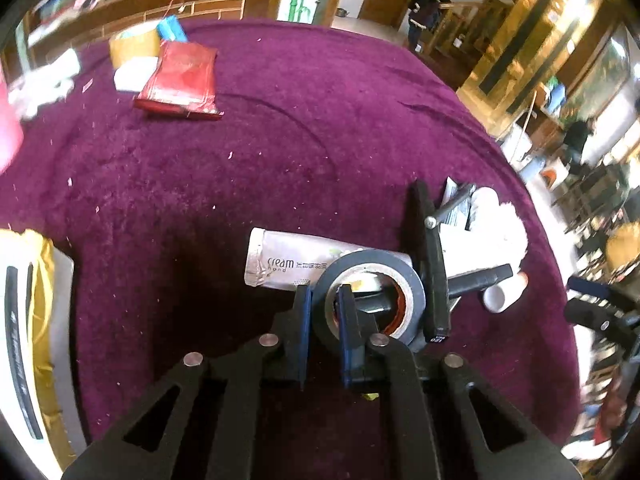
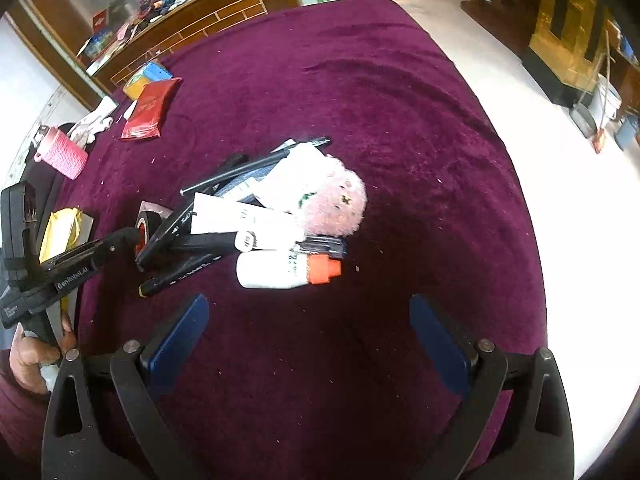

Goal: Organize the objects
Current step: 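Grasp the cream tube with the right gripper while the left carries the tape roll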

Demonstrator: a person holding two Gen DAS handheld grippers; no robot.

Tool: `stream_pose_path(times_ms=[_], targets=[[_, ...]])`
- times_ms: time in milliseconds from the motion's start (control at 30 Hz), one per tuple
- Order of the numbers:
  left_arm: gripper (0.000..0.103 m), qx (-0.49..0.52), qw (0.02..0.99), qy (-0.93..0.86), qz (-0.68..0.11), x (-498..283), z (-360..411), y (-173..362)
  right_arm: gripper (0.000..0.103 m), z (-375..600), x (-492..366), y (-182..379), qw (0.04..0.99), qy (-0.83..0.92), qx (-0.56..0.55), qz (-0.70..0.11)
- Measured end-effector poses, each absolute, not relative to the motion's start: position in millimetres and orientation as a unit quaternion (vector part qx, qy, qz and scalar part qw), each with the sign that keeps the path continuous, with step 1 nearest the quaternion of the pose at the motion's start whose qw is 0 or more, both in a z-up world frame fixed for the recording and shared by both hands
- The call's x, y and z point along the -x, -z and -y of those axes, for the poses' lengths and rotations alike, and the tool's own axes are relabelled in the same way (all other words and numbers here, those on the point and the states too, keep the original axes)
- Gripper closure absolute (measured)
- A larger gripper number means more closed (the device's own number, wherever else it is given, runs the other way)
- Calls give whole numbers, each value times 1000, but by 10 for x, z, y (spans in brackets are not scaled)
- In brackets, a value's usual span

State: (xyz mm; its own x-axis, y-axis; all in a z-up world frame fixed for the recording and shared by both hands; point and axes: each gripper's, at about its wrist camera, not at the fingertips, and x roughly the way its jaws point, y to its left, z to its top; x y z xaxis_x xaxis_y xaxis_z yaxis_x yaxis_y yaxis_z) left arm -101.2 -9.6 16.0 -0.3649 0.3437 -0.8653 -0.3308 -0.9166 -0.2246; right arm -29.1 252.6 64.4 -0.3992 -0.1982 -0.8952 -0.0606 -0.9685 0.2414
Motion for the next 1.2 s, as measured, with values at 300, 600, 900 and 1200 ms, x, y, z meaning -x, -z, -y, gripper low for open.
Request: stream_pose_path(times_ms=[300, 600, 900, 1200], targets=[[94, 527, 185, -828, 53, 1008, 196, -148, 2, -2273, 359, -660, 64, 829, -547, 102], [94, 485, 184, -844, 137, 466, 877, -640, 2, -1920, 473, -695, 96, 826, -546, 98], [93, 483, 181, -838, 176, -18, 1267, -701, 13, -1322, 960, -844, 152, 826, -536, 86], [93, 481, 163, -841, 187, -307, 1651, -694, 21, -247, 1426, -163, 182, 760, -597, -179]])
